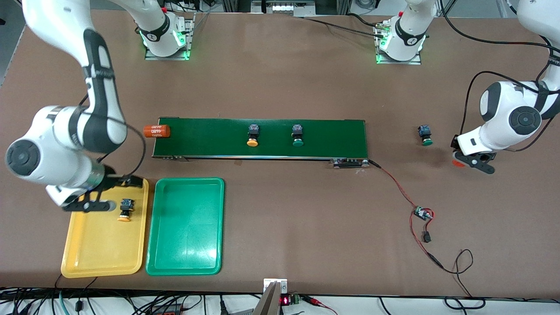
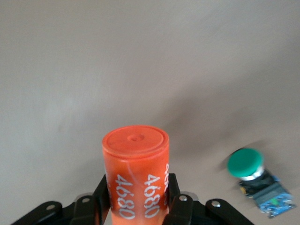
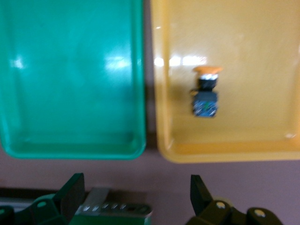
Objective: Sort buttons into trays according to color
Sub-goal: 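Grasp the orange battery with the left gripper while the right gripper returns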
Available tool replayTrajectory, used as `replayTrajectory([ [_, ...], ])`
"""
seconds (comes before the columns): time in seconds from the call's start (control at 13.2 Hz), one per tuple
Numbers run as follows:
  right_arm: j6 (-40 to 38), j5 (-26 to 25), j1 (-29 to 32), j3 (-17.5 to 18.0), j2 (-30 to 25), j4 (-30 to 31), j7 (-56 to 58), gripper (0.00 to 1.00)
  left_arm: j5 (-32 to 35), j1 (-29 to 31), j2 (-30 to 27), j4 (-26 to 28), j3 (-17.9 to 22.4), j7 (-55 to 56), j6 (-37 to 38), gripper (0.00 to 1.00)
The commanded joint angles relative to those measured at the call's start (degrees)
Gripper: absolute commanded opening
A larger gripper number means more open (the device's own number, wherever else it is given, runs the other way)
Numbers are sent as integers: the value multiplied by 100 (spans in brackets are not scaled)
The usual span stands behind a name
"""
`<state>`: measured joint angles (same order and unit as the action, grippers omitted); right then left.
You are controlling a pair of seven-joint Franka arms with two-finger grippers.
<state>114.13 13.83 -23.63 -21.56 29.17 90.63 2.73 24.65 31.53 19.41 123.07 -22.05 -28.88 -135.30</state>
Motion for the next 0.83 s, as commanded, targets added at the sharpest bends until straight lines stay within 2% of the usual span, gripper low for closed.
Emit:
replayTrajectory([
  [0.0, 426, 14, -710, -32, -894, 1314, -403, 100, -163, 11, 9, -134, -483, -995, 223, 21],
  [0.38, 505, -30, -1933, -42, -1010, 1475, -2063, 100, -750, 19, 36, -160, -1888, -1384, 469, 22],
  [0.61, 470, -30, -2329, -33, -1001, 1562, -2339, 100, -936, -94, 211, -222, -2732, -1384, 399, 22],
  [0.76, 470, -38, -2549, -33, -992, 1641, -2391, 100, -936, -313, 343, -222, -2998, -1297, 277, 22],
])
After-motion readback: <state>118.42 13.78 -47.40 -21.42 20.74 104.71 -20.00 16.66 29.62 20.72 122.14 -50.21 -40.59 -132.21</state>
